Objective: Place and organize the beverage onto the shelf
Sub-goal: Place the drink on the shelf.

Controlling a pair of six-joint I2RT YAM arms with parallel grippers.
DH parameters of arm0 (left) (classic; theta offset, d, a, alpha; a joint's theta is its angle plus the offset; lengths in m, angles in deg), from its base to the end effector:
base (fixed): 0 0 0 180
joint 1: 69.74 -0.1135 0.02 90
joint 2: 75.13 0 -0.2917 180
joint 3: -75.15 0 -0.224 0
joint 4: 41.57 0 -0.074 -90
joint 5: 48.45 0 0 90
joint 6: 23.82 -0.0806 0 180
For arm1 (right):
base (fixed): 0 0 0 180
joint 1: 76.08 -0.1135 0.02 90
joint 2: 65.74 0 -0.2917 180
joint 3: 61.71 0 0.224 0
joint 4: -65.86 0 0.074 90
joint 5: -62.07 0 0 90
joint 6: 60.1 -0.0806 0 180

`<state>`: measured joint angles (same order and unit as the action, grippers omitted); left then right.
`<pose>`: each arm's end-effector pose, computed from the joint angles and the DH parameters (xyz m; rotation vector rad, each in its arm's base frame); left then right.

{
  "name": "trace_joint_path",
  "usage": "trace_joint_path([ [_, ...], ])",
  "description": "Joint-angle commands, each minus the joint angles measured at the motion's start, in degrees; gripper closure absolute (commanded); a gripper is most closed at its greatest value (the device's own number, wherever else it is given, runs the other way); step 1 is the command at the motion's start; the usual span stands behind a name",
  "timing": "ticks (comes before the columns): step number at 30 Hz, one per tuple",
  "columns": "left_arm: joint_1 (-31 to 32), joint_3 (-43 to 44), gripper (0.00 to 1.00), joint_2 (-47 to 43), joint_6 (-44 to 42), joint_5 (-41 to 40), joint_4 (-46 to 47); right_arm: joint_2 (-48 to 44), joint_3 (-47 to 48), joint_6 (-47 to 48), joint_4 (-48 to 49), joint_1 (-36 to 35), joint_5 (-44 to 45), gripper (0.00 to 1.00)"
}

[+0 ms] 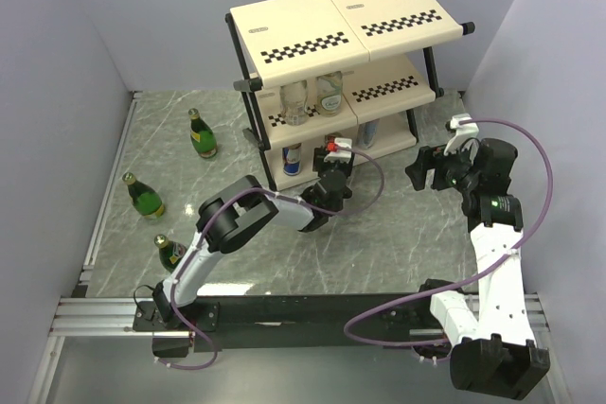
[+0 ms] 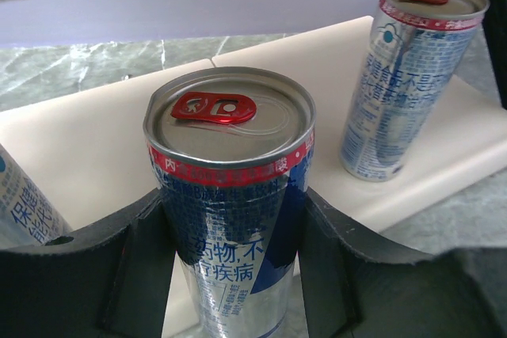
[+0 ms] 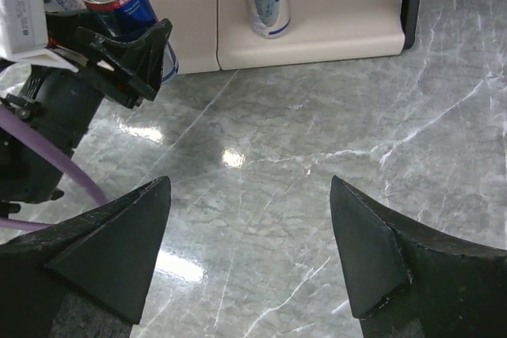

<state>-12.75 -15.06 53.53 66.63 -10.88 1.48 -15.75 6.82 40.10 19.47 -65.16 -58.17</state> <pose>0.3257 -0.3840 0.2097 0.0096 1.5274 -0.1149 0.1764 0.0073 0.3410 -0.3089 1.9752 0.3062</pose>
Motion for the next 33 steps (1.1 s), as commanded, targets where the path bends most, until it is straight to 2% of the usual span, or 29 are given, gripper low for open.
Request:
trace_joint_path([
  [1, -0.5, 3.6, 0.99, -0.5, -3.0, -0.7, 7.6, -1.1, 0.1, -0.3, 1.7, 0.7, -1.4, 0.13],
  [17, -2.2, 6.2, 0.99, 2.1, -6.2, -0.4, 11.3, -0.8, 0.2, 0.0, 1.2, 1.7, -2.9, 0.12],
  [33, -4.1, 7.5, 1.0, 4.2, -3.3, -0.4, 10.6, -0.7, 0.5, 0.1, 0.9, 2.4, -4.3, 0.13],
])
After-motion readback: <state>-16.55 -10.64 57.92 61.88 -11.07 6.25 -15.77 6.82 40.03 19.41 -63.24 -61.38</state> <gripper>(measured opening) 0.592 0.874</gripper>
